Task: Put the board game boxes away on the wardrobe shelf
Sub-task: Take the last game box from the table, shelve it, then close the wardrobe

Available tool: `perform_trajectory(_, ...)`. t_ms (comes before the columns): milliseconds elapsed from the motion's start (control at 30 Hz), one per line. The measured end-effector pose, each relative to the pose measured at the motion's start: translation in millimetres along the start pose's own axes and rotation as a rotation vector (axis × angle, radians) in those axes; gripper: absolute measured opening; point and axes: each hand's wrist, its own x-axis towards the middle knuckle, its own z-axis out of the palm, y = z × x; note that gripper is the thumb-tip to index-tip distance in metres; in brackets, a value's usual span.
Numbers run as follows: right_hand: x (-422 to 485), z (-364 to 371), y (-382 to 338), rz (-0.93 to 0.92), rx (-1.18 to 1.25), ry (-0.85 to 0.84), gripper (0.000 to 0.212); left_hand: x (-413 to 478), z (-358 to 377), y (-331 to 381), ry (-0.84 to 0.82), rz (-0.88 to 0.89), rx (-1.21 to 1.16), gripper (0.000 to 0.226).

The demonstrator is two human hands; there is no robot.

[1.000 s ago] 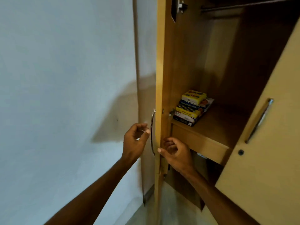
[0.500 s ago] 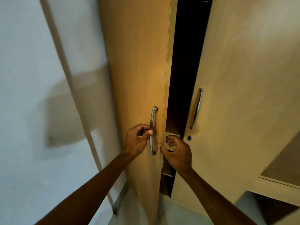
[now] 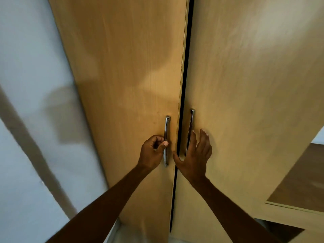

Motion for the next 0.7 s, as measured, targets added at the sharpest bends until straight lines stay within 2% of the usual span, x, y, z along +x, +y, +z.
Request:
perform_trajectory(133, 26.6, 16.6, 11.4, -0.014, -0.079, 0.036, 0.104, 26.9, 18.2, -3.9, 0.019, 0.023, 0.008, 0.016)
perform_trajectory(400, 66.6, 39.3, 28.3, -0.087, -0.121, 0.095, 0.106, 64.1, 43.3, -18.7, 0.062, 0.047, -0.018, 0.012)
perform_trajectory(567, 72.8, 47.1, 33.0, -0.098, -0.134, 0.081, 0.106, 72.8, 45.1, -25.1, 0.055, 0.047, -0.023, 0.015)
perform_trajectory(700, 69.6, 44.5, 35.1, -0.131, -0.124, 0.030, 0.105, 71.4, 40.9, -24.7, 0.059, 0.037, 0.033, 0.007)
